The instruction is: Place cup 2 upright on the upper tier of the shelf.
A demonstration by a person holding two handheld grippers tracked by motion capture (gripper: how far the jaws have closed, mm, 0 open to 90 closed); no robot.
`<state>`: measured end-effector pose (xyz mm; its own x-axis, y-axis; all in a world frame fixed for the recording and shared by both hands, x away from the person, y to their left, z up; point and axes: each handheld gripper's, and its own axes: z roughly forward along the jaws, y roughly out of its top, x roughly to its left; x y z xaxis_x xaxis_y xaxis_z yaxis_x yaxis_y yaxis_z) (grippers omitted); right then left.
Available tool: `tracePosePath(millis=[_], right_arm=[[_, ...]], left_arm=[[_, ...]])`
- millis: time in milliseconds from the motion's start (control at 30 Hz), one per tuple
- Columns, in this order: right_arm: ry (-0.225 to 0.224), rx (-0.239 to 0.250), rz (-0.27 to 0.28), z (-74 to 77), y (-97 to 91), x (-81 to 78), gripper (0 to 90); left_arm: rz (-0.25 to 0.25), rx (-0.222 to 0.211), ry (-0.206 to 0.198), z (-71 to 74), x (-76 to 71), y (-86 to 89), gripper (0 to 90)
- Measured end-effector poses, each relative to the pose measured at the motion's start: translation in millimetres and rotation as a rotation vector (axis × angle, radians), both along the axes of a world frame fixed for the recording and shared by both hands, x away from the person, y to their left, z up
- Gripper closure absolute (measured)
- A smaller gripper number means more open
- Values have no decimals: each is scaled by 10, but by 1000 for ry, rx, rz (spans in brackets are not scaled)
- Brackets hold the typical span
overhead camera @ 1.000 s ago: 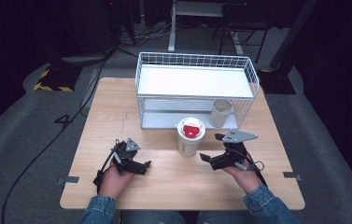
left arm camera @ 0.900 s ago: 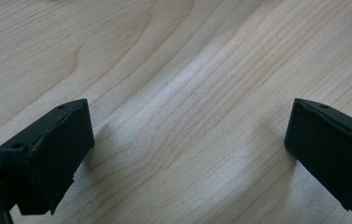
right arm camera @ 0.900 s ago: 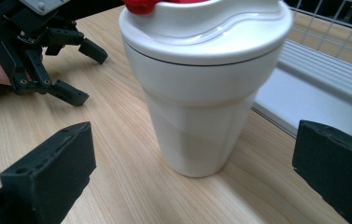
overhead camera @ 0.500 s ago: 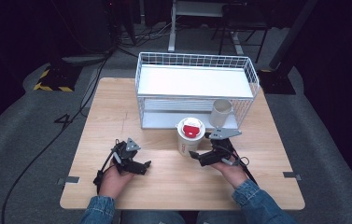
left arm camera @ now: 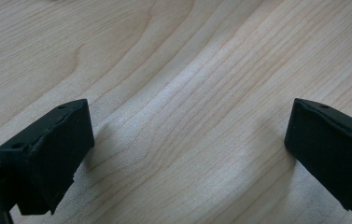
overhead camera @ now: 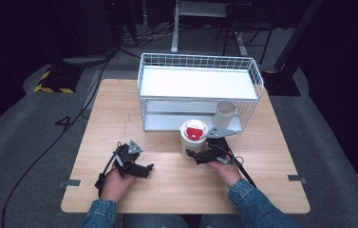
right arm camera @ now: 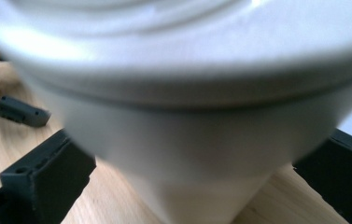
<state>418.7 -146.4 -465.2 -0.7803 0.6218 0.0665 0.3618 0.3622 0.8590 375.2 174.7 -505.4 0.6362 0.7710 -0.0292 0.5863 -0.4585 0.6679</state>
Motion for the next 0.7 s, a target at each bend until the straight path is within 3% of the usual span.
tracePosePath(millis=[433,600,700], right_arm=[[-17,40,-33,-31,67,47,21],[-41,47,-23,-16,84,30,109],[-47,49,-22,-18,91,27,114]], left_arm=[[-1,0,-2,0,0,2,19],[-1,-1,-2,-1,-1,1,19],[-1,-1,-2,-1,-1,1,19]])
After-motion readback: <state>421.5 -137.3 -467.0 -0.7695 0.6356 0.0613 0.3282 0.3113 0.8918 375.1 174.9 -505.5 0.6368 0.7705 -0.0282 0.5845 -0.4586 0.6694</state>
